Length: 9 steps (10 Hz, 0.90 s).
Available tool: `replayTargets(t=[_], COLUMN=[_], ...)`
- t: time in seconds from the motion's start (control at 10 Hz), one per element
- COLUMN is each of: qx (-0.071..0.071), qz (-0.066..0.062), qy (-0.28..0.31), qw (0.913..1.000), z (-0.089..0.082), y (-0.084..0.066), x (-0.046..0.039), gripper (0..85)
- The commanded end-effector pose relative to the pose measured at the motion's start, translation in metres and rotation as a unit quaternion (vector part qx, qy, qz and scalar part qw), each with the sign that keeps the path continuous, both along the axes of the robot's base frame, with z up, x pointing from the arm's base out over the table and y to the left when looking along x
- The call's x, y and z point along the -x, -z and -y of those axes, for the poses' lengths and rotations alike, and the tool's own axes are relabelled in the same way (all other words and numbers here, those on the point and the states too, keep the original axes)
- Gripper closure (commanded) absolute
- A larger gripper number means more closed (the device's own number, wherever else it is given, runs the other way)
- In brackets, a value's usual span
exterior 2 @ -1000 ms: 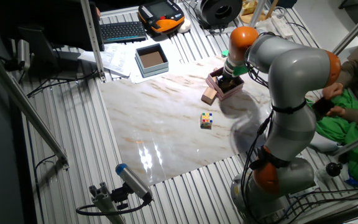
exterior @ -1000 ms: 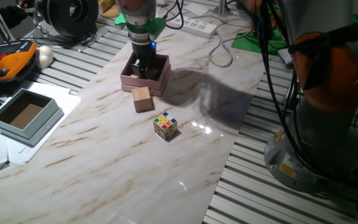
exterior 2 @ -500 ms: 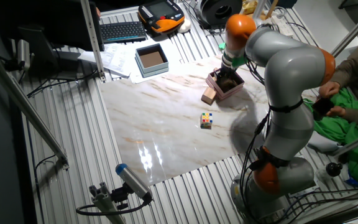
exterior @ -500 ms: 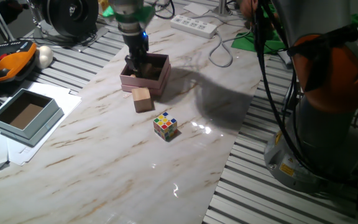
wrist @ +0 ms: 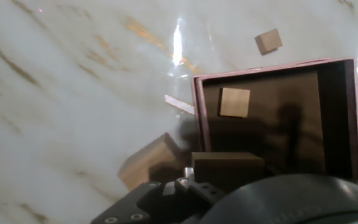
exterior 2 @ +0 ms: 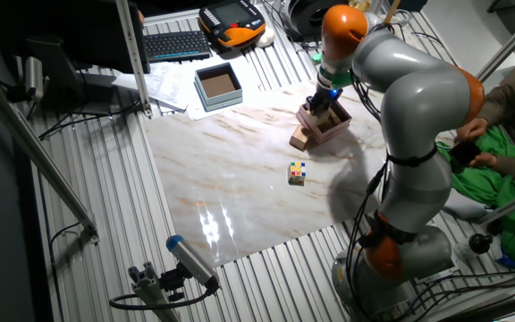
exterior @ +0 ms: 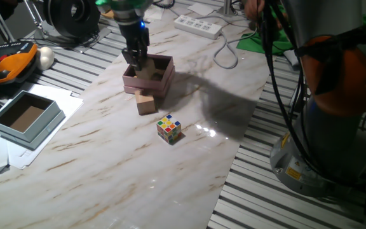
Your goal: Take everything out of the gift box
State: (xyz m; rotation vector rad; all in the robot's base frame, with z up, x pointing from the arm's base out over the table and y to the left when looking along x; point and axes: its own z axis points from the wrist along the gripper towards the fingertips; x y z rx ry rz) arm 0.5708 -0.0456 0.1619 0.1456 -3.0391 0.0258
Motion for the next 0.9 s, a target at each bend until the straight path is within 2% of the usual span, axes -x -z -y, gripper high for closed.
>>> replayTargets(t=[0.0, 0.1, 0.2, 0.3, 0.4, 0.5, 0.6, 0.8], qx=[-0.003, 0.007, 0.016, 0.013, 0.02, 0.026, 0.025, 0.016], qz=[-0.002, 0.015, 0.026, 0.031, 0.045, 0.055, 0.061, 0.057], qy=[0.012, 0.025, 0.034, 0.046, 0.049, 0.046, 0.042, 0.038], qw=[0.9999, 0.9995, 0.999, 0.9984, 0.9976, 0.9971, 0.9969, 0.9976], z=[-0.009, -0.024, -0.034, -0.041, -0.045, -0.044, -0.039, -0.03], y=[-0.045, -0.038, -0.029, -0.02, -0.01, -0.002, 0.005, 0.009], x=[0.0022, 0.0073, 0.0114, 0.0144, 0.0164, 0.0154, 0.0118, 0.0053], gripper=[85.0, 85.0, 68.0, 68.0, 34.0, 34.0, 17.0, 17.0])
